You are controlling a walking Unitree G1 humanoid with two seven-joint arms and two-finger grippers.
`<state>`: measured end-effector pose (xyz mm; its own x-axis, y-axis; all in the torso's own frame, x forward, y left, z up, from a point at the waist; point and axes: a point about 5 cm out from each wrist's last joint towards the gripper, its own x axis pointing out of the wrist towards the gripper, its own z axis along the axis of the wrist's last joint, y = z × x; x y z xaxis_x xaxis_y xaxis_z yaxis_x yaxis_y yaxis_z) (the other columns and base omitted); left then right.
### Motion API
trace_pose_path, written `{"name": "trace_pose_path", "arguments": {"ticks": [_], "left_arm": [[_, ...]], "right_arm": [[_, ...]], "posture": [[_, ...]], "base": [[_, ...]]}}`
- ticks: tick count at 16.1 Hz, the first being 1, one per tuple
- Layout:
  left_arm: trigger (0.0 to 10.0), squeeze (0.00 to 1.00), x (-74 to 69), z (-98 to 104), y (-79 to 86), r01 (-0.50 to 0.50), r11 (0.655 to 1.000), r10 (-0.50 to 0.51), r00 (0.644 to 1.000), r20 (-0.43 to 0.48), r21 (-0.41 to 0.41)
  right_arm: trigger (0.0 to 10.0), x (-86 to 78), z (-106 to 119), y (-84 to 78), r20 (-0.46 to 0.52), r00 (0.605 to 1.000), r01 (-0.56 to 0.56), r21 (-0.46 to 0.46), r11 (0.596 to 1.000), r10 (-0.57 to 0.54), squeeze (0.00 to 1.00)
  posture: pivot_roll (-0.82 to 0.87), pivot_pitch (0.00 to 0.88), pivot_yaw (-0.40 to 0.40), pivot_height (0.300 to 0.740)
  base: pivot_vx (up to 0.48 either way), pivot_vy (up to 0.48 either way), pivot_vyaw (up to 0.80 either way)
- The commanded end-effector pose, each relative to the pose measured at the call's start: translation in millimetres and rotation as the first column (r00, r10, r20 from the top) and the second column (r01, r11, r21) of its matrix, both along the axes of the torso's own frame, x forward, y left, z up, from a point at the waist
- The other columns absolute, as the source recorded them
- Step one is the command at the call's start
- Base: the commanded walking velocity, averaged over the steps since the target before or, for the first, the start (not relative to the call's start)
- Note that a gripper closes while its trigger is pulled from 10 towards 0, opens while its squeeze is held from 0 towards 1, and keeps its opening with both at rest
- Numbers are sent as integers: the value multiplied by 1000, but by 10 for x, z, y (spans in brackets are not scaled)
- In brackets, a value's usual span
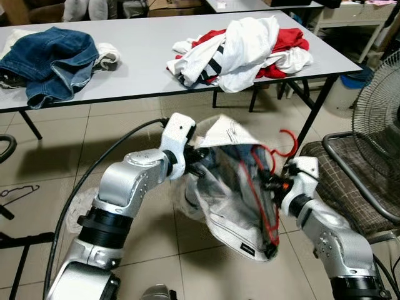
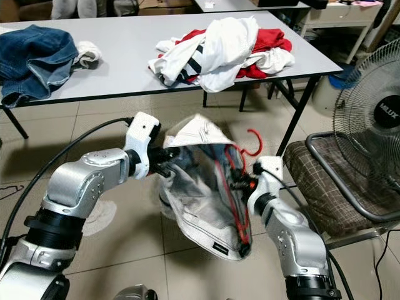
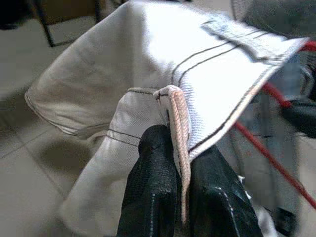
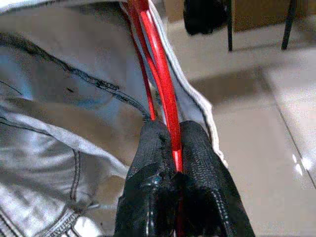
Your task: Hang hanger
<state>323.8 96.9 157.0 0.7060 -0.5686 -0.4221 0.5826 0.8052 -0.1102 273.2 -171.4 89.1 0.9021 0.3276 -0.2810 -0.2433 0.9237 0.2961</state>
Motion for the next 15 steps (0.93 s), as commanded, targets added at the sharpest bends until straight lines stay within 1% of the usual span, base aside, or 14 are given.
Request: {"name": "trace_pose_path", "arguments": {"ticks": [1,2,3,4,5,6,7,8,9,10,11,12,14,15], "left_arm": [[0,0,69,92,134,-54,998,53,998,47,20],[0,0,56,129,162,-16,1000,16,999,43,9],[0,0,1,163,154,78,997,-78,996,33,-13],[0,0,-52,171,141,163,987,-162,986,22,-17],[0,0,-73,170,136,196,980,-196,981,16,-16],[0,0,-128,179,128,276,961,-276,961,8,-11],[0,0,-187,218,117,346,937,-347,938,0,-41],[0,0,-234,275,93,390,914,-393,919,-5,-109],[0,0,-306,410,29,451,860,-462,887,11,-239],[0,0,-346,527,-31,482,808,-500,865,37,-339],[0,0,-356,682,-122,491,742,-516,853,79,-456],[0,0,-351,720,-149,491,727,-516,852,90,-481],[0,0,-308,922,-222,479,640,-510,850,135,-600],[0,0,-235,1177,-208,450,532,-480,858,183,-717]], "right_arm": [[10000,32,242,-124,137,987,78,22,997,-80,0],[10000,20,319,-128,197,974,99,55,994,-108,0],[10000,32,384,-169,253,954,141,92,986,-160,0],[10000,48,425,-197,292,939,159,108,981,-185,0],[10000,54,440,-205,306,933,163,109,981,-189,0],[10000,72,485,-227,340,918,169,129,977,-203,0],[10000,85,515,-226,367,910,153,133,979,-192,0],[10000,98,526,-217,380,908,141,116,983,-175,0],[10000,147,538,-185,388,907,133,107,985,-165,0],[10000,189,561,-153,401,902,128,109,986,-162,0],[10000,247,608,-104,429,889,122,116,986,-160,0],[10000,265,621,-93,436,886,120,115,986,-158,0],[10000,326,637,-72,462,872,123,107,987,-159,0],[10000,359,598,-48,478,868,114,69,991,-133,0]], "posture": [[-7,0,7,740],[-14,0,12,740],[-20,0,19,740],[-23,0,21,740],[-23,0,21,740],[-23,0,21,740],[-22,0,22,740],[-20,0,22,740],[-14,0,19,740],[-14,0,19,740],[-10,0,15,740],[-7,0,13,740],[-5,0,9,740],[-1,0,7,740]], "base": [[0,0,0],[0,0,0],[0,0,0],[0,0,0],[0,0,0],[0,0,0],[0,0,0],[0,0,0],[0,0,0],[0,0,0],[0,0,0],[0,0,0],[0,0,0],[0,0,0]]}}
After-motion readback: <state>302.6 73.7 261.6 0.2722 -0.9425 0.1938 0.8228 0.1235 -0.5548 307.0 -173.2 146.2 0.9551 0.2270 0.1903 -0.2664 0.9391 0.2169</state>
